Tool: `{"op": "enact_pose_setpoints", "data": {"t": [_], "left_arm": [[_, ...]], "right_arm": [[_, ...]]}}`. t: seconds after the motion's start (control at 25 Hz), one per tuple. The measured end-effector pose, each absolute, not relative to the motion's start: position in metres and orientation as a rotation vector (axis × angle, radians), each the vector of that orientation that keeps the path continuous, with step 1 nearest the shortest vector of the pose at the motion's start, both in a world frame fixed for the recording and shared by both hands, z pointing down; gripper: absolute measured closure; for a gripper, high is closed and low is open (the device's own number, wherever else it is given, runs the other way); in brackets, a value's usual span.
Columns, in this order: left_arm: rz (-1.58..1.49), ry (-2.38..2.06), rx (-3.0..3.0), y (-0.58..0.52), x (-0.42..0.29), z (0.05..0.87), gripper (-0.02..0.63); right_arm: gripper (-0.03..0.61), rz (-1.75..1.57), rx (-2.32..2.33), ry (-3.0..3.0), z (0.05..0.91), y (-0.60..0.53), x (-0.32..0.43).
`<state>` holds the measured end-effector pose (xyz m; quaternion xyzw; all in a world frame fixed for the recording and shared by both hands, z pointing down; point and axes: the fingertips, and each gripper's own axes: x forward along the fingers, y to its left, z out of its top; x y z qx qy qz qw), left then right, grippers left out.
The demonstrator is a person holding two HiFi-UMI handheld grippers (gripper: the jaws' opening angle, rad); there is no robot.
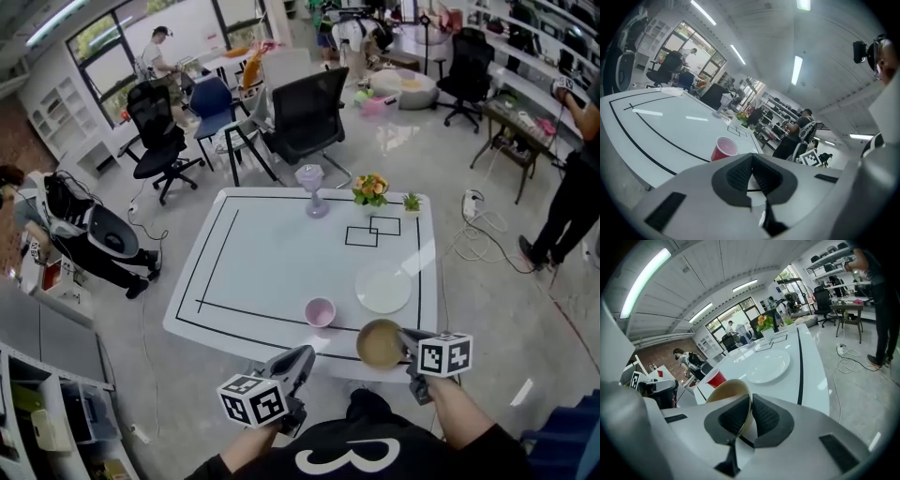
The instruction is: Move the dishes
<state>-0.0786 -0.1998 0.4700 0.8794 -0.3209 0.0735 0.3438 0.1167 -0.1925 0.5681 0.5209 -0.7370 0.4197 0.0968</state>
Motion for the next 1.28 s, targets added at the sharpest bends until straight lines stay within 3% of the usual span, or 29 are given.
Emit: {"op": "enact_pose_setpoints", "data": {"t": [0.32, 0.4, 0.6, 0.76, 1.0, 1.28], "left_arm": [[0.2, -0.844, 2.274, -0.188, -0.087, 0.473, 0.611], [0.199, -0.841, 2.276, -0.185, -0.088, 0.472, 0.611], [0.19, -0.83, 2.293, -0.18, -0.087, 0.467, 0.611], [0.181, -0.807, 2.32, -0.176, -0.082, 0.459, 0.611], [0.145, -0.72, 2.398, -0.166, -0.058, 0.427, 0.611], [0.083, -0.631, 2.556, -0.144, -0.022, 0.365, 0.611]], "right_arm": [[0.529, 1.264, 1.578, -2.162, 0.575, -0.188, 0.116], [0.496, 1.249, 1.591, -2.177, 0.572, -0.188, 0.116], [0.342, 1.184, 1.62, -2.242, 0.56, -0.187, 0.119], [0.325, 0.958, 1.648, -2.313, 0.529, -0.182, 0.127], [0.364, 0.703, 1.594, -2.549, 0.449, -0.162, 0.117], [0.531, 0.443, 1.497, -2.77, 0.365, -0.13, 0.114]]}}
